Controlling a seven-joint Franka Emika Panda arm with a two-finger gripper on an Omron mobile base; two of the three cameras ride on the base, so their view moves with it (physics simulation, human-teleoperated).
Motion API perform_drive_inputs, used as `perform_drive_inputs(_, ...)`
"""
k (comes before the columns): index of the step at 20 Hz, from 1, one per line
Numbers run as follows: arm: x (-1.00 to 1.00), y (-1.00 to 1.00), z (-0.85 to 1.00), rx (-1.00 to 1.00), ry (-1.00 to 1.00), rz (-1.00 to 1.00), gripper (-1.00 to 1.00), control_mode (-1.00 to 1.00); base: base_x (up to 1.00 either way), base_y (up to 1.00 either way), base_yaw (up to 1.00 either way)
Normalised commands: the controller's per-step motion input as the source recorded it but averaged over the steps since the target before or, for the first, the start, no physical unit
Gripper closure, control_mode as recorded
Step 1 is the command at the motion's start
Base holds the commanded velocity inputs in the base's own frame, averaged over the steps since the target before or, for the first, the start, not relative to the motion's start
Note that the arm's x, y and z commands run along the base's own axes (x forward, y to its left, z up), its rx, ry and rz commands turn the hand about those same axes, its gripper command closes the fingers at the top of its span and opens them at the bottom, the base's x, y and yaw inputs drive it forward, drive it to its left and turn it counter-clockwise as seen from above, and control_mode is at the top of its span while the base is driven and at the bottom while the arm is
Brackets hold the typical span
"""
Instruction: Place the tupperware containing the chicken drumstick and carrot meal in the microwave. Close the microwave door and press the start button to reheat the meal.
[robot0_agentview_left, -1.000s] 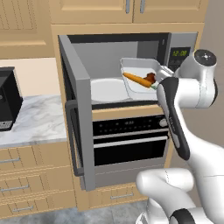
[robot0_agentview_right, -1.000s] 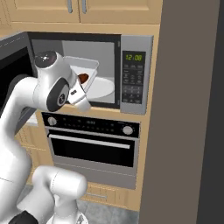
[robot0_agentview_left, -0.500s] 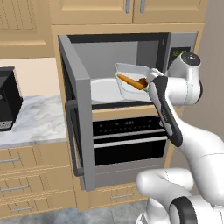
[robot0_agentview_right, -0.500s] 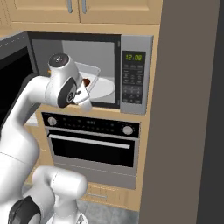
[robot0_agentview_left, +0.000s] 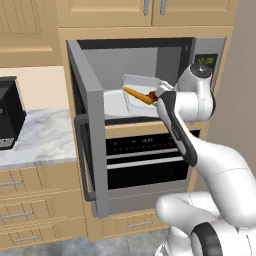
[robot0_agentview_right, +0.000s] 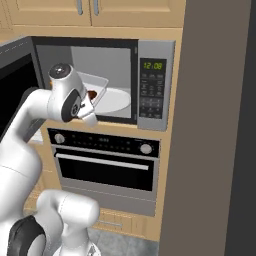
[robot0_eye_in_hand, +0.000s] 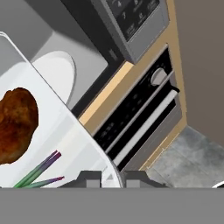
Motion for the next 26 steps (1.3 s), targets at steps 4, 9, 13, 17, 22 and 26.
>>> perform_drive_inputs(4,0.54,0.31,-0.01,0.0,0.01,0.0,1.0,-1.0,0.0,0.0,0.0)
perform_drive_inputs(9,0.76,0.27,0.0,0.0,0.03,0.0,1.0,-1.0,0.0,0.0,0.0)
perform_drive_inputs(13,0.78,0.2,-0.03,0.0,0.04,0.0,1.0,-1.0,0.0,0.0,0.0)
perform_drive_inputs(17,0.71,0.03,-0.28,0.0,0.04,0.0,1.0,-1.0,0.0,0.0,0.0)
perform_drive_inputs(22,0.61,0.0,-0.36,0.0,0.05,0.0,1.0,-1.0,0.0,0.0,0.0)
perform_drive_inputs(26,0.64,0.0,-0.28,0.0,0.03,0.0,1.0,-1.0,0.0,0.0,0.0)
